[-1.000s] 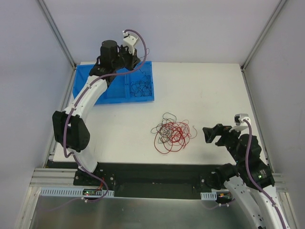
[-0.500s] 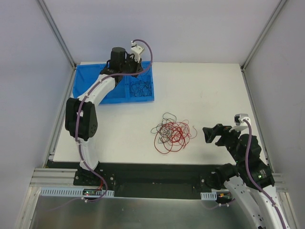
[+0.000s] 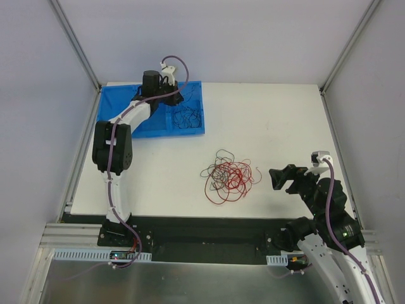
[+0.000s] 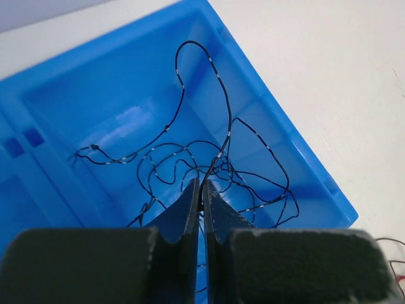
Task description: Untangle the cables
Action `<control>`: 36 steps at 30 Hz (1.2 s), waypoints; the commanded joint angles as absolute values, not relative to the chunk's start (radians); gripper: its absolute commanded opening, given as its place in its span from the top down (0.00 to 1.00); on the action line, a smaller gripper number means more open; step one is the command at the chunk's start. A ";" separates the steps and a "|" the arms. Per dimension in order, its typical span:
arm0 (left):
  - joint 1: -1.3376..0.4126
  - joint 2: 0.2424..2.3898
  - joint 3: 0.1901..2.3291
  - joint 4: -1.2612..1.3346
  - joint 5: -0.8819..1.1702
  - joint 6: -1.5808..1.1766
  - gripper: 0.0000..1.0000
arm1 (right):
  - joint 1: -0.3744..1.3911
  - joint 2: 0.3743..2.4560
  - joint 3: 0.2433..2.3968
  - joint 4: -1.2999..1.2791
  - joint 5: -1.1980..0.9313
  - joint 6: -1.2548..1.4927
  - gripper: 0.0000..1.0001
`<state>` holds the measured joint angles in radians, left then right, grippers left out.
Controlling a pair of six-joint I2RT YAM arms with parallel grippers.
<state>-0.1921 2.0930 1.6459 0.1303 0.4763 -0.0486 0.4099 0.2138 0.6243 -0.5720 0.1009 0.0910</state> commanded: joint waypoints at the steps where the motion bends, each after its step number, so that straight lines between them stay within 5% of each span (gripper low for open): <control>1: -0.195 2.098 1.646 0.173 0.572 -0.106 1.00 | 0.407 0.230 0.626 -0.529 0.107 0.075 0.07; 2: -0.195 2.097 1.646 0.173 0.562 -0.112 1.00 | 0.407 0.236 0.627 -0.528 0.103 0.074 0.06; 8: -0.175 2.043 1.689 0.080 0.540 -0.198 0.59 | 0.406 0.264 0.632 -0.531 0.071 0.071 0.07; 12: -0.167 1.910 1.646 0.034 0.523 -0.264 0.50 | 0.407 0.301 0.649 -0.541 0.037 0.068 0.06; 15: -0.164 1.766 1.567 -0.018 0.515 -0.294 0.32 | 0.405 0.365 0.675 -0.567 0.012 0.061 0.06; 26: -0.316 1.569 1.321 -0.041 0.787 -0.364 0.42 | 0.407 0.754 0.648 -0.458 -0.348 0.282 0.12; 31: -0.440 1.565 1.266 -0.041 0.831 -0.373 0.43 | 0.408 0.871 0.574 -0.296 -0.312 0.354 0.17; 36: -0.534 1.554 1.238 -0.041 0.802 -0.357 0.42 | 0.405 0.943 0.575 -0.322 -0.095 0.273 0.50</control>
<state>-0.4923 1.5841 1.2324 -0.0692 0.7727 -0.3561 0.4099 0.9237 0.5659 -0.3923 -0.2340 0.2916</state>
